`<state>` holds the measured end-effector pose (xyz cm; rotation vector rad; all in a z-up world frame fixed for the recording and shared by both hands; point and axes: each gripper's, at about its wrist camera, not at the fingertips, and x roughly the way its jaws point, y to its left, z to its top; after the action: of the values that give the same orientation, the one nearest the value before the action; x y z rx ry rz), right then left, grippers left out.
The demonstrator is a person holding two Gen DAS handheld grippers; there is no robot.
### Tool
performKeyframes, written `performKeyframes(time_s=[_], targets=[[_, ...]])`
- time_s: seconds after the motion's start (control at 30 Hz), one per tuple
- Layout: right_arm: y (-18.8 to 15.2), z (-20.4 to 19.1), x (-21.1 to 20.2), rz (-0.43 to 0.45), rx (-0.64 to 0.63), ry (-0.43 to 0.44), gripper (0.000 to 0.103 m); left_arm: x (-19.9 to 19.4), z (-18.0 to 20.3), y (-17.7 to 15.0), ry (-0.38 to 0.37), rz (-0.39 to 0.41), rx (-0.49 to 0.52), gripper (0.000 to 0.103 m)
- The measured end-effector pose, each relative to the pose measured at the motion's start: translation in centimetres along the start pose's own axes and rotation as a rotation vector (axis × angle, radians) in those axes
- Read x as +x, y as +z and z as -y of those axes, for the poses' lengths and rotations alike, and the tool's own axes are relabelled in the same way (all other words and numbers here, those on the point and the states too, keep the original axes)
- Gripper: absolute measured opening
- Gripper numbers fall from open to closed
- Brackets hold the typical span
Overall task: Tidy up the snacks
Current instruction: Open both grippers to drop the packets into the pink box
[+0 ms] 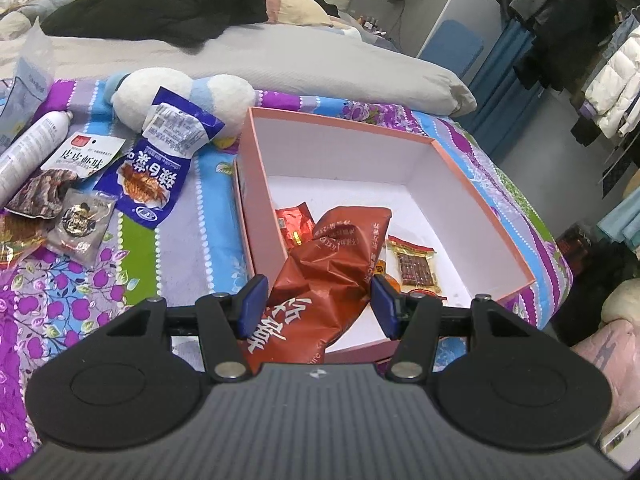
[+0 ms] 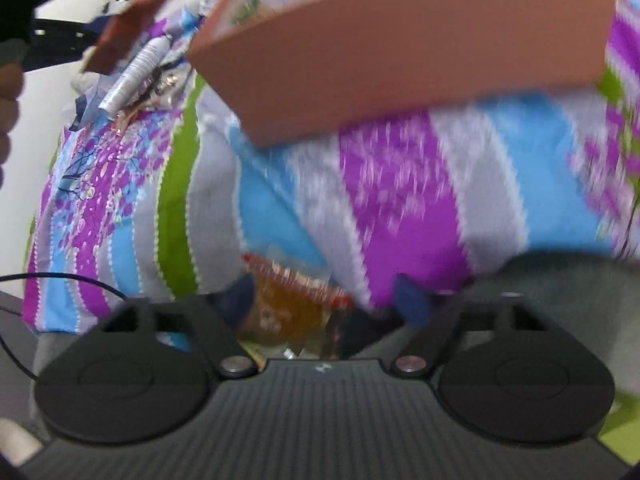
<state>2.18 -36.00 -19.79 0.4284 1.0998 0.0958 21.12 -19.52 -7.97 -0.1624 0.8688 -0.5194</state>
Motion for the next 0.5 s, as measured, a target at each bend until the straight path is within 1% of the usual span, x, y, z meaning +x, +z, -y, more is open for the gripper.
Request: performKeyframes(time_s=[0.07,0.13,0.23,0.27,0.4,0.5], targets=[[-0.2,-0.1,0.8,-0.029,0.016,-0.010,0.084,-0.2,-0.1,-0.2,-0.002,0.001,-0.004,0.062],[-0.4,-0.3,1.8,-0.040,0.022,-0.003,0.084,-0.4,-0.2,-0.4,0.000,0.001,-0.006,0.062],[-0.2,-0.8,3.4,-0.075,0.018,-0.035,0.084,-0.7,-0.4,-0.6,0.003,0.001,-0.008,0.062],[-0.2,-1.0,3.8,-0.080,0.014,-0.049,0.084,-0.8,-0.5,-0.6,0.004,0.003,-0.007,0.062],[-0.1,-1.0,5.6,-0.110,0.028,-0.050,0.084,-1.2,-0.8,-0.8,0.012,0.006,-0.012,0.062],[-0.1,-1.2,6.6,-0.115,0.027,-0.070,0.084,-1.5,-1.1,-0.9,0.018,0.009,-0.020,0.062]])
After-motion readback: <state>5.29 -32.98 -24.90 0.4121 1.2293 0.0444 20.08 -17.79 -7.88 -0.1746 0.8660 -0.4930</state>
